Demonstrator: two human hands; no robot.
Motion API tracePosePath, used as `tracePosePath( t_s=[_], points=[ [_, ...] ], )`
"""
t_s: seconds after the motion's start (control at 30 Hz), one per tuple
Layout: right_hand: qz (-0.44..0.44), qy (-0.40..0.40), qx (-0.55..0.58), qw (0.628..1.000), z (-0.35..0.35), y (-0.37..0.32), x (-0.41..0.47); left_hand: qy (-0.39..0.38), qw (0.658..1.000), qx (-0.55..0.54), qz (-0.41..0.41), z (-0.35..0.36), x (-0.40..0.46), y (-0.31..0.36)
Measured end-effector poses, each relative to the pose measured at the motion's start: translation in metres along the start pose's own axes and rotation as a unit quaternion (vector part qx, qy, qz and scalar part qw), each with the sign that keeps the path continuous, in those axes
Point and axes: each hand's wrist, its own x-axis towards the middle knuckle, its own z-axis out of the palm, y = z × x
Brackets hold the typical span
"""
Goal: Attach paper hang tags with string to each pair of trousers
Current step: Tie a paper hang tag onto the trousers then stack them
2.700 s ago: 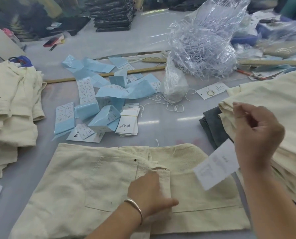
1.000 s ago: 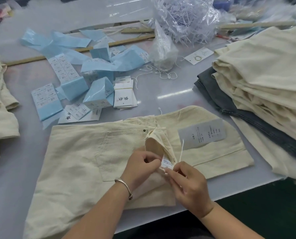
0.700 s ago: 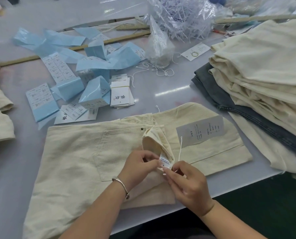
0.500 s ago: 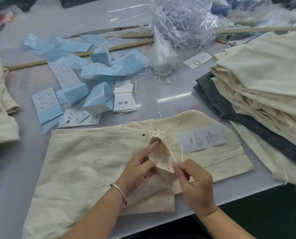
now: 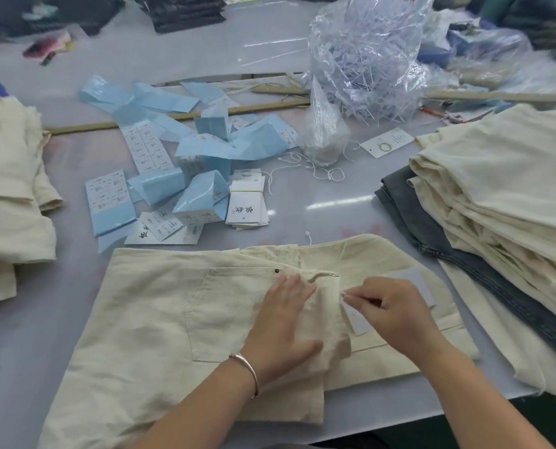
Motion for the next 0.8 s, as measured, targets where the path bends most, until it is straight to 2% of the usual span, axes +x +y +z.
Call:
tracePosePath(
  t_s=[0.2, 0.3, 0.4, 0.5, 0.6, 0.7, 0.8],
  points=[
    [0.072, 0.037, 0.121, 0.989, 0.017, -0.009, 0.005, 0.099, 0.987, 0.126, -0.003, -0.001, 0.051, 0.0],
    [0.12, -0.029, 0.046, 0.991, 0.037, -0.008, 0.019, 0.09, 0.993, 0.081, -0.009, -0.007, 0.07, 0.0],
    [0.172, -0.024, -0.009, 0.985, 0.052, -0.003, 0.027, 0.05, 0.997, 0.055, -0.005, -0.013, 0.082, -0.002],
    [0.169, 0.007, -0.036, 0.985, 0.062, -0.003, 0.03, 0.053, 0.995, -0.052, -0.06, -0.018, 0.087, 0.001],
    [0.153, 0.043, -0.04, 0.987, 0.068, -0.013, 0.035, 0.062, 0.972, -0.197, -0.112, -0.022, 0.083, 0.006],
    [0.169, 0.104, 0.05, 0.979, 0.076, -0.015, 0.039, 0.068, 0.937, -0.32, -0.125, -0.03, 0.075, 0.008],
    [0.16, 0.192, 0.158, 0.955, 0.081, -0.017, 0.035, 0.069, 0.901, -0.403, -0.144, -0.039, 0.073, 0.007]
  ],
)
